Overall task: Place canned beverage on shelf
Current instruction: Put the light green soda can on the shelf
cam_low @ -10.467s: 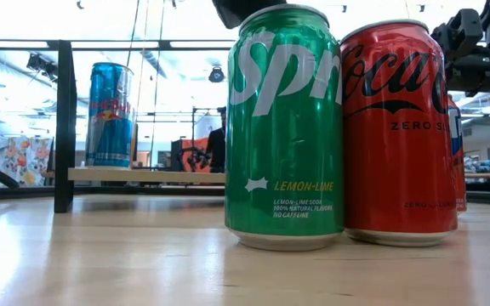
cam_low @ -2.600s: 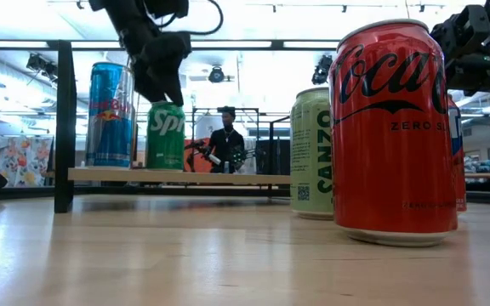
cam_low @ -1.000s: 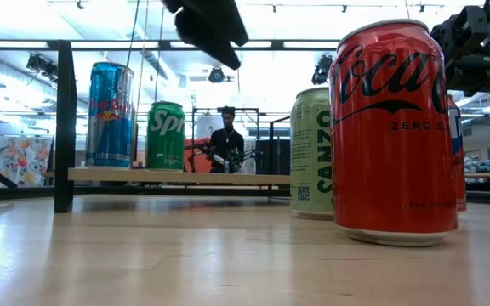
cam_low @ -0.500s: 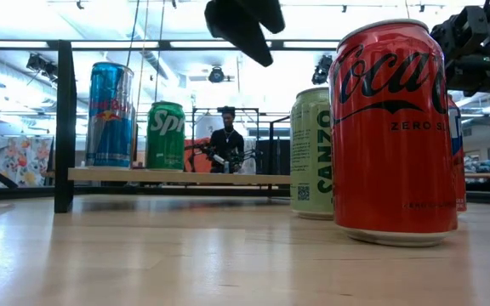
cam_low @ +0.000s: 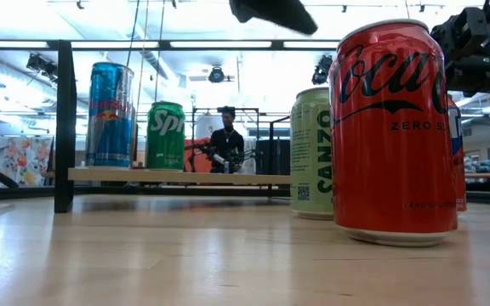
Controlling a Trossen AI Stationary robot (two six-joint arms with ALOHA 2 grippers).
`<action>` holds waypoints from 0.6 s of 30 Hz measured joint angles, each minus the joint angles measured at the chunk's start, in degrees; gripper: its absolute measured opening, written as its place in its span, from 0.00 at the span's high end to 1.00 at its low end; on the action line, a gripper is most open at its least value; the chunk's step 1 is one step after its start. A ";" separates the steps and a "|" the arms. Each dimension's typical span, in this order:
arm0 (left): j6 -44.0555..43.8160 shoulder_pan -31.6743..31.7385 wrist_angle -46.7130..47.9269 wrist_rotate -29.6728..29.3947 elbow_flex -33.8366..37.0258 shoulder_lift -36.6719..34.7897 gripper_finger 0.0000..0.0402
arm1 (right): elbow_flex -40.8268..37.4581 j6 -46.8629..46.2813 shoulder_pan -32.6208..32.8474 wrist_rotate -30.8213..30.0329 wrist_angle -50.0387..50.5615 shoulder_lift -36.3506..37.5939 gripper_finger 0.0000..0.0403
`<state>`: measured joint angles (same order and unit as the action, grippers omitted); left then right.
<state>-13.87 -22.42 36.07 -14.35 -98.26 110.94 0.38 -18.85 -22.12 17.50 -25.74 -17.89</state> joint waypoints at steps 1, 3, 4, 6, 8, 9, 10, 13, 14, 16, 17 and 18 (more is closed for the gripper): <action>-0.04 0.31 0.34 -0.88 0.00 0.27 0.06 | 0.00 -0.01 0.00 -0.03 -0.11 0.00 0.17; -1.34 1.24 0.40 -1.72 0.02 0.54 0.06 | 0.00 -0.33 0.01 -0.02 -0.12 0.00 0.17; -2.23 1.92 0.34 -2.01 0.02 0.53 0.06 | 0.00 -0.43 0.02 -0.01 -0.13 0.00 0.17; -4.43 3.51 0.06 -2.55 0.02 0.48 0.06 | 0.00 -0.44 0.02 0.00 -0.11 0.00 0.17; -6.51 5.05 0.23 -2.68 0.02 0.49 0.06 | 0.00 -0.44 0.01 0.00 -0.13 0.00 0.17; -7.52 5.67 0.24 -2.68 0.02 0.52 0.06 | 0.00 -0.34 0.01 0.00 -0.11 0.00 0.17; -8.08 6.22 0.16 -2.66 0.02 0.53 0.06 | 0.00 -0.16 -0.01 0.01 -0.11 0.00 0.17; -10.50 7.50 -0.38 -2.56 0.02 0.82 0.06 | 0.00 0.18 0.01 0.02 -0.11 0.00 0.17; -11.01 7.91 -1.61 -2.56 0.00 1.31 0.06 | 0.00 0.35 0.00 0.02 -0.11 0.00 0.17; -11.48 8.31 -2.25 -3.04 0.09 1.98 0.06 | 0.00 0.41 -0.01 0.02 -0.11 0.00 0.17; -11.44 8.37 -2.99 -3.92 0.11 2.68 0.06 | 0.00 0.42 0.00 0.02 -0.11 -0.02 0.17; -11.09 8.38 -4.40 -4.53 0.08 3.17 0.06 | 0.00 0.42 -0.01 0.04 -0.06 -0.06 0.17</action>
<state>-24.96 -14.04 31.67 -18.88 -98.18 114.11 0.38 -18.44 -22.13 17.53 -25.79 -17.95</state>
